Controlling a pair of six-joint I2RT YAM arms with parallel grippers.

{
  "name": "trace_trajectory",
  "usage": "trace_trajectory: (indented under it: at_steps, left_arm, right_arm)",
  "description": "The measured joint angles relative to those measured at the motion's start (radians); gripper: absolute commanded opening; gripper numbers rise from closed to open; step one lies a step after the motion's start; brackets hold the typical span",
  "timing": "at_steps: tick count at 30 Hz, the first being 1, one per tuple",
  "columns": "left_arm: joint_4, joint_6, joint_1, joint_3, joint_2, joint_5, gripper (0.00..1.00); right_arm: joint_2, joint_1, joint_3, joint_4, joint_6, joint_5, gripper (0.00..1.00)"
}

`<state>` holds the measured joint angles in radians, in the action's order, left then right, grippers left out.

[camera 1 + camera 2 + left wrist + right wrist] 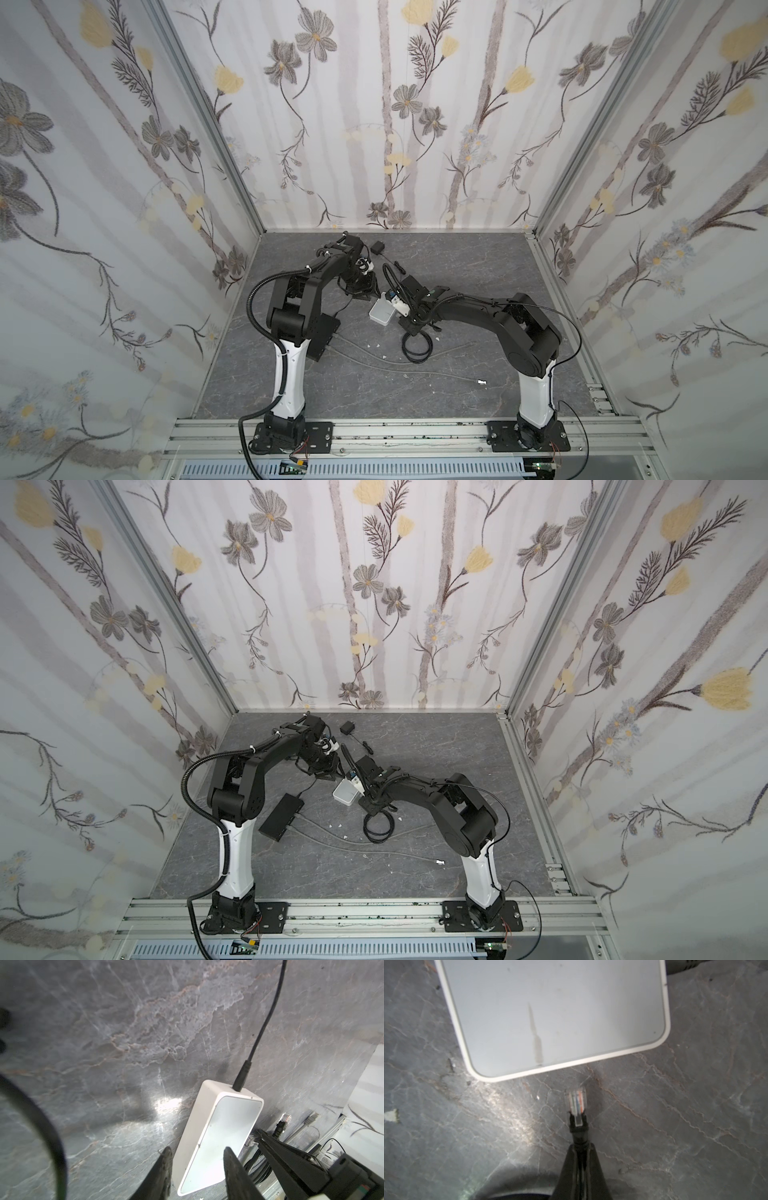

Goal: Insert the plug into the switch port
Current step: 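Push the ethernet plug into the switch port with the right gripper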

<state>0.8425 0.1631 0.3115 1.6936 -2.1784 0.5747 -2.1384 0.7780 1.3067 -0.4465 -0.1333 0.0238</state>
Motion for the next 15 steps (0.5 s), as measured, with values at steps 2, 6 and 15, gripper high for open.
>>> trace_trajectory:
  at_steps: [2, 6, 15]
  left_arm:
    - [-0.009, 0.004, 0.003, -0.006, 0.0, 0.032, 0.43]
    - [-0.031, 0.024, 0.005, -0.022, 0.0, 0.083, 0.43]
    - [-0.089, 0.071, -0.008, -0.075, 0.003, 0.156, 0.34]
  right_arm:
    - [0.003, -0.002, 0.001, -0.014, -0.008, -0.018, 0.0]
    - [0.0, -0.003, 0.039, -0.084, -0.012, -0.028, 0.0]
    - [-0.095, -0.016, 0.175, -0.186, -0.014, -0.024, 0.0]
